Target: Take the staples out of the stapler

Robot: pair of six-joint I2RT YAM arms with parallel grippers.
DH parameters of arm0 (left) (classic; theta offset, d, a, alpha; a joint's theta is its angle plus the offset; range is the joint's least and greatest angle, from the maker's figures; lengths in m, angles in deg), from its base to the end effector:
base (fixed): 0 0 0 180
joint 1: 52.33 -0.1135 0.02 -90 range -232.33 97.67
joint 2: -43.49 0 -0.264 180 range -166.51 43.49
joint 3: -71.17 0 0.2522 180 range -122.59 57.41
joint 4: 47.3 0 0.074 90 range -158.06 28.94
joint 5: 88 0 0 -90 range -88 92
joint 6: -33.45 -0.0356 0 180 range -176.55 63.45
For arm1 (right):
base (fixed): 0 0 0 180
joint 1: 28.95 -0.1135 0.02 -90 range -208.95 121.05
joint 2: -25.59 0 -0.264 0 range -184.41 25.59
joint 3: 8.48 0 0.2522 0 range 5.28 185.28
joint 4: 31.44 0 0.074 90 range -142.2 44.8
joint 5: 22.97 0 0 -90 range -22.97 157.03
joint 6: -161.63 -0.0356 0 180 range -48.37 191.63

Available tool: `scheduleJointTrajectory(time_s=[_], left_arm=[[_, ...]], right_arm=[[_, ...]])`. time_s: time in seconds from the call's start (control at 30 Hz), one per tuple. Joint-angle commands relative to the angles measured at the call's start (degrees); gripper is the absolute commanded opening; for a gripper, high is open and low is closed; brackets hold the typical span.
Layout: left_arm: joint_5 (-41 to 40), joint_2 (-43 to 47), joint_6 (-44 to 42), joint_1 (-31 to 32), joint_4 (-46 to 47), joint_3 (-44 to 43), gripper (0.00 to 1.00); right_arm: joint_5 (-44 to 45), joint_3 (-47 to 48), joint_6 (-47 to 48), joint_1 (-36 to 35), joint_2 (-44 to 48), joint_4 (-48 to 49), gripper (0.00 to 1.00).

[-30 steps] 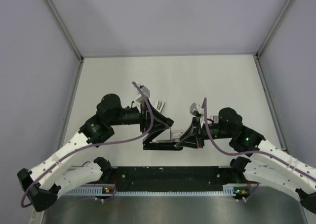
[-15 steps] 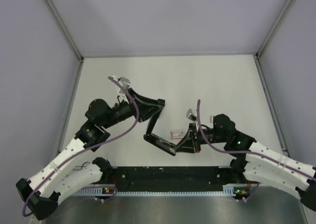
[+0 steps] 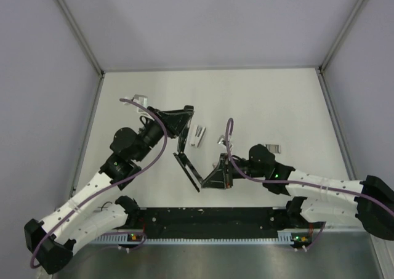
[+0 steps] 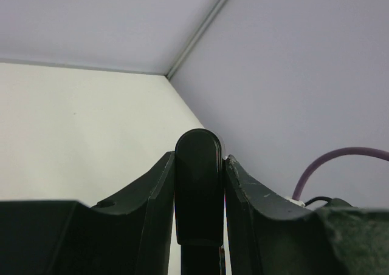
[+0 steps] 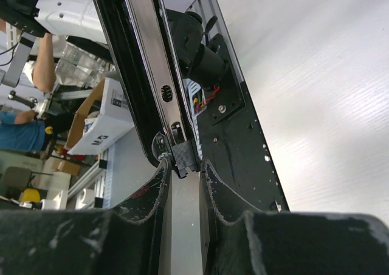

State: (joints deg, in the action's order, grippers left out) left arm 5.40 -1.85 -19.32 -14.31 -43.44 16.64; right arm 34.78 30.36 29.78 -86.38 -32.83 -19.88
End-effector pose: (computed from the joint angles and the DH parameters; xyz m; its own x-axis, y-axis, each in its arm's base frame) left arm 0.1485 -0.1188 0.3663 -0.2579 -0.5650 -0.7838 0.6334 0.5137 -0.5787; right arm 0.1037 0.1977 0.2394 -0.7212 -0.0809 -0.6879 -0.6927 0.0859 0.7161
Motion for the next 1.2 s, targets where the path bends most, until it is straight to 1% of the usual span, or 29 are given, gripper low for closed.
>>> scheduleJointTrajectory(time_s=[0.0,0.17,0.27,0.4,0.7,0.83,1.17], left_arm=[[-12.97,-0.19,-0.76,-0.84,2.94,2.45,0.00],[-18.07,1.39,-1.90,-0.93,0.40,4.65,0.00],[-19.92,1.92,-3.04,-0.93,-2.41,4.56,0.00],[-22.03,2.54,-4.36,-0.93,-8.12,3.95,0.00],[-27.65,5.26,-7.26,-0.93,-12.61,5.09,0.00],[-29.59,5.26,-8.32,-0.84,-13.41,4.92,0.00],[-33.19,2.89,-7.97,-0.84,-12.79,6.14,0.00]], right_arm=[[0.87,3.92,-2.62,-2.07,-4.94,10.62,0.00],[2.54,6.47,-6.40,-2.51,-11.80,15.19,0.00],[3.95,8.31,-7.55,-2.51,-15.14,15.63,0.00],[3.42,11.48,-8.95,-2.60,-20.49,16.25,0.00],[2.37,14.90,-14.57,-2.69,-31.14,21.52,0.00],[1.40,16.58,-16.60,-2.69,-34.30,23.37,0.00],[-0.53,20.62,-19.32,-3.04,-38.96,23.81,0.00]])
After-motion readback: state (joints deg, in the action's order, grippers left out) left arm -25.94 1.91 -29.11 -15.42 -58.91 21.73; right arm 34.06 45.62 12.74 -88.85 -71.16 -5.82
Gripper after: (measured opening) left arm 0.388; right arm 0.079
